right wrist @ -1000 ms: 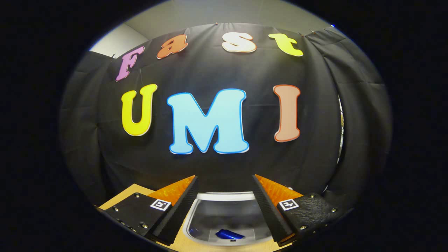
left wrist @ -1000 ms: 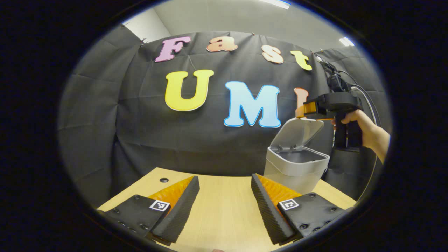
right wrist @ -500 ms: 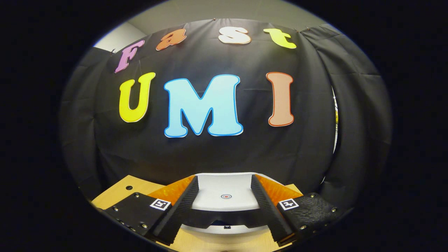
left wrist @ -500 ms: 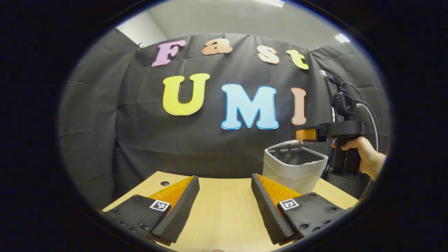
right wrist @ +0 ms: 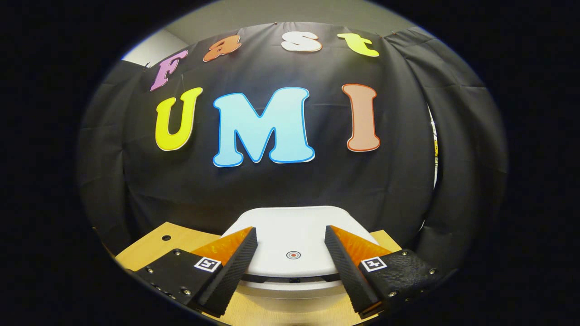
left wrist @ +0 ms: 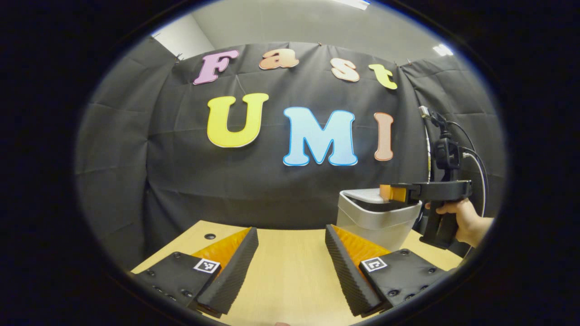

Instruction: Press the lid of the desktop garbage bin to open it, pick up the crumpled paper on the desktop and throw it into the bin, then pick up the pop can on the desktop and drop it into the bin, and finally close the garbage bin lid.

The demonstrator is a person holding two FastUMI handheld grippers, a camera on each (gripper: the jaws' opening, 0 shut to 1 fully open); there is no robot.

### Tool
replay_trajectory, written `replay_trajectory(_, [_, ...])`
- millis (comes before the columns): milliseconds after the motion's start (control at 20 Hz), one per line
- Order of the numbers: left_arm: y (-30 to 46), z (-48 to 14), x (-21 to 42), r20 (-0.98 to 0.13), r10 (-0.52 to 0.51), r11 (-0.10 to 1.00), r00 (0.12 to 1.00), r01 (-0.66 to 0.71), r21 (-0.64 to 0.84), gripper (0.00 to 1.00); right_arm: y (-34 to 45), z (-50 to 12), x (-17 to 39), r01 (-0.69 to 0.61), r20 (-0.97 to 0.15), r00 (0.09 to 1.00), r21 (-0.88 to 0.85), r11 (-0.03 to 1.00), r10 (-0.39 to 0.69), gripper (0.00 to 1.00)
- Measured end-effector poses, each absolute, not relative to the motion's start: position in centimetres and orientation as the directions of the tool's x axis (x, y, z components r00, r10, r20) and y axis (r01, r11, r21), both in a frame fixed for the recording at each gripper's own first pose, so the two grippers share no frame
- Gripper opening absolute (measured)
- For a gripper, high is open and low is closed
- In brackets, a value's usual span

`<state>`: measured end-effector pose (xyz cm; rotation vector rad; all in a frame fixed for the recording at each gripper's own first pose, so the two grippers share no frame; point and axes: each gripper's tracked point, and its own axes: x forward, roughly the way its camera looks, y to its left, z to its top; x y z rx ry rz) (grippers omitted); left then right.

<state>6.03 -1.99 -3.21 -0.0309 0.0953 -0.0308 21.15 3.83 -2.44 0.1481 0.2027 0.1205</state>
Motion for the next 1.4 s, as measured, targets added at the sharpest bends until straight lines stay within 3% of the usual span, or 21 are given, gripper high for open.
replay_trajectory(1400, [-2.6, -3.5, 5.8, -0.112, -0.024, 1.000, 0.993, 0.025, 0.000, 0.98, 4.0, -4.3, 20.4, -0.087, -0.068, 0.993, 0.138, 0.987, 0.097, 0.98])
